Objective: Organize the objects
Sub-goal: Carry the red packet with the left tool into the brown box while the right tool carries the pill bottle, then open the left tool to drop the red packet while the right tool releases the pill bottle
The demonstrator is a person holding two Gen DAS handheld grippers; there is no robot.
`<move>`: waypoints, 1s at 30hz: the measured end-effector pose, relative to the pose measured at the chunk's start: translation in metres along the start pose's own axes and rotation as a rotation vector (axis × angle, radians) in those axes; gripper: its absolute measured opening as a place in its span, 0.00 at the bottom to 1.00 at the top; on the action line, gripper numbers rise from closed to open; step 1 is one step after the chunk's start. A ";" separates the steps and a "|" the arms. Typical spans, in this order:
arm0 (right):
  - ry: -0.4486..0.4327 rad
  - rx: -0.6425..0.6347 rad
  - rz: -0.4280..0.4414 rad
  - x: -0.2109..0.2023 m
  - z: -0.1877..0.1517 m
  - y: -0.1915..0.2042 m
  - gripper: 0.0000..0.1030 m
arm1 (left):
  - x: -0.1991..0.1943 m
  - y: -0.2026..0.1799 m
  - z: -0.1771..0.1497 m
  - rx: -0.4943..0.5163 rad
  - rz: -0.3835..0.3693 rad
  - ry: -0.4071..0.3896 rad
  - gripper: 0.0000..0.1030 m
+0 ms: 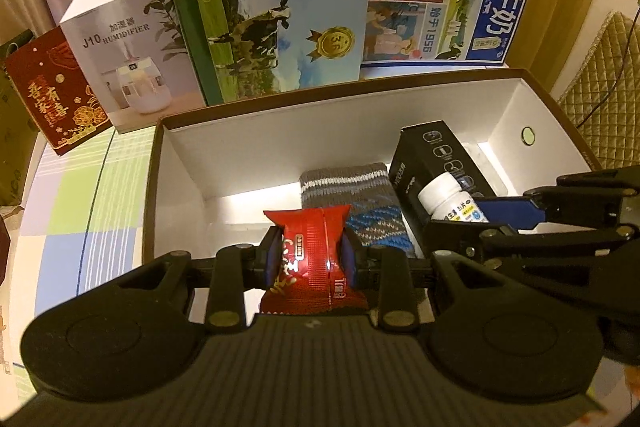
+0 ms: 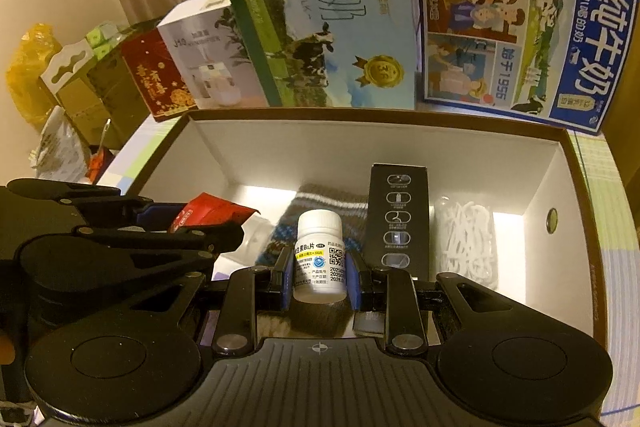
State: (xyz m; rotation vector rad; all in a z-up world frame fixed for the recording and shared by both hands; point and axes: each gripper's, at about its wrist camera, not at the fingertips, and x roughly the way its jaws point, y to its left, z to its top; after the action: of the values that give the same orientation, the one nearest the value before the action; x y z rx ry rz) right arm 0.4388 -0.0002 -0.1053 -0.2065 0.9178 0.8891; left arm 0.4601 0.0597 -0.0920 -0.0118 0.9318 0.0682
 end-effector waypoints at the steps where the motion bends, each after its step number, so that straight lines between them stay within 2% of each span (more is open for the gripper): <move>1: 0.002 0.002 -0.003 0.002 0.001 -0.001 0.23 | 0.003 0.000 0.001 0.001 0.002 0.002 0.26; 5: 0.001 0.004 -0.010 0.011 0.007 -0.004 0.23 | 0.012 0.002 0.006 -0.001 0.006 0.007 0.26; 11: -0.051 -0.030 -0.023 0.017 0.015 -0.004 0.26 | 0.021 0.006 0.010 -0.005 0.009 0.014 0.26; 16: -0.060 -0.022 -0.034 0.018 0.016 -0.010 0.43 | 0.024 0.009 0.010 -0.011 0.008 0.021 0.26; 27: -0.059 -0.003 -0.054 0.014 0.016 -0.017 0.47 | 0.026 0.004 0.013 -0.005 -0.010 0.010 0.26; 29: -0.062 0.000 -0.058 0.013 0.016 -0.019 0.47 | 0.024 0.004 0.014 -0.008 -0.015 -0.007 0.28; 30: -0.065 0.003 -0.061 0.012 0.016 -0.020 0.48 | 0.023 0.003 0.015 -0.006 -0.011 -0.015 0.32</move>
State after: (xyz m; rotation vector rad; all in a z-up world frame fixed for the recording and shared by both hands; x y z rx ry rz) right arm 0.4667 0.0023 -0.1082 -0.2005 0.8485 0.8335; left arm 0.4857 0.0649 -0.1017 -0.0218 0.9167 0.0603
